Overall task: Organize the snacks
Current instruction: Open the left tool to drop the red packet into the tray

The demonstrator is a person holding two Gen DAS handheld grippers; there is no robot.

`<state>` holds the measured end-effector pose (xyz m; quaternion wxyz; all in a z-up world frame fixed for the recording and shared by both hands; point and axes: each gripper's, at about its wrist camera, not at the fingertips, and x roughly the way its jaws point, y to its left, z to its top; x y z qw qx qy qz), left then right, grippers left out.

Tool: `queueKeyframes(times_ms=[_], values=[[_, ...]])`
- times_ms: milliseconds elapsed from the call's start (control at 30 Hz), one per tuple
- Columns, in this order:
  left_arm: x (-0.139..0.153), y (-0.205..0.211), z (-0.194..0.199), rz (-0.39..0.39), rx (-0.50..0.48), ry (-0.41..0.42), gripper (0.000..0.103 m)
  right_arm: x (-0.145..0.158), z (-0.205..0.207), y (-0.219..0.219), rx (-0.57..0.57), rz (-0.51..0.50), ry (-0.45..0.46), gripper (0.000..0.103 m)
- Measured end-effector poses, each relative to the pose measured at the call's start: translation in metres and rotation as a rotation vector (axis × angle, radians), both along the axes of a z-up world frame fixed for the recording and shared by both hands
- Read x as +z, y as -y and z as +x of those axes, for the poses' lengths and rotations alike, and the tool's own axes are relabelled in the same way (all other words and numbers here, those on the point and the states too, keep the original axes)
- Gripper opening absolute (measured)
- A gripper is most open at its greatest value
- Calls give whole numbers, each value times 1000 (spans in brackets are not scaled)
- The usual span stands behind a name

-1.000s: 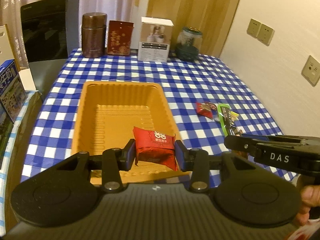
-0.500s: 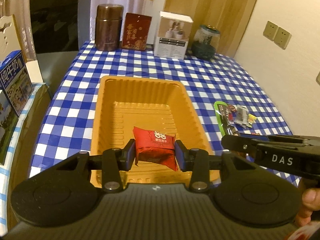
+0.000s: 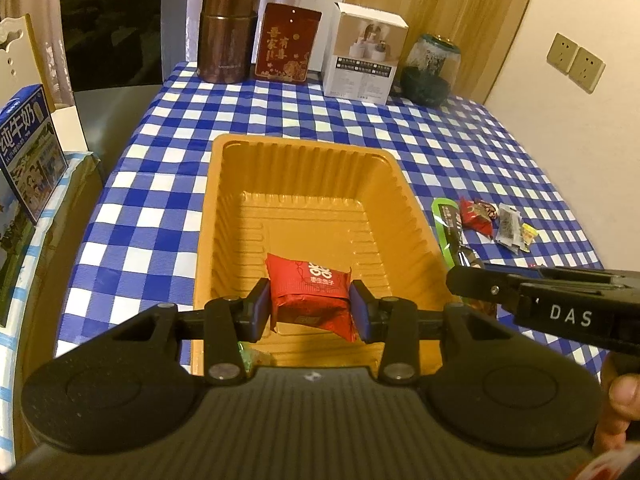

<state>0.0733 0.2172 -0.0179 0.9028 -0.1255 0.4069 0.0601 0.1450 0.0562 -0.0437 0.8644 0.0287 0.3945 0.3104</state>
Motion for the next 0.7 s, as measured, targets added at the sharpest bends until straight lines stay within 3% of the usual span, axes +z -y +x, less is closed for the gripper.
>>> queueKeyframes(times_ms=[233, 300, 333, 700], values=[[-8, 2, 10, -1, -5, -9, 40, -6, 5, -2, 1, -1, -12, 28], [-9, 4, 12, 20, 5, -7, 54, -7, 6, -3, 1, 0, -15, 28], [-9, 4, 12, 22, 9, -4, 56, -8, 7, -2, 1, 0, -16, 28], [-8, 0, 10, 16, 18, 0, 56, -6, 5, -3, 2, 5, -14, 28]])
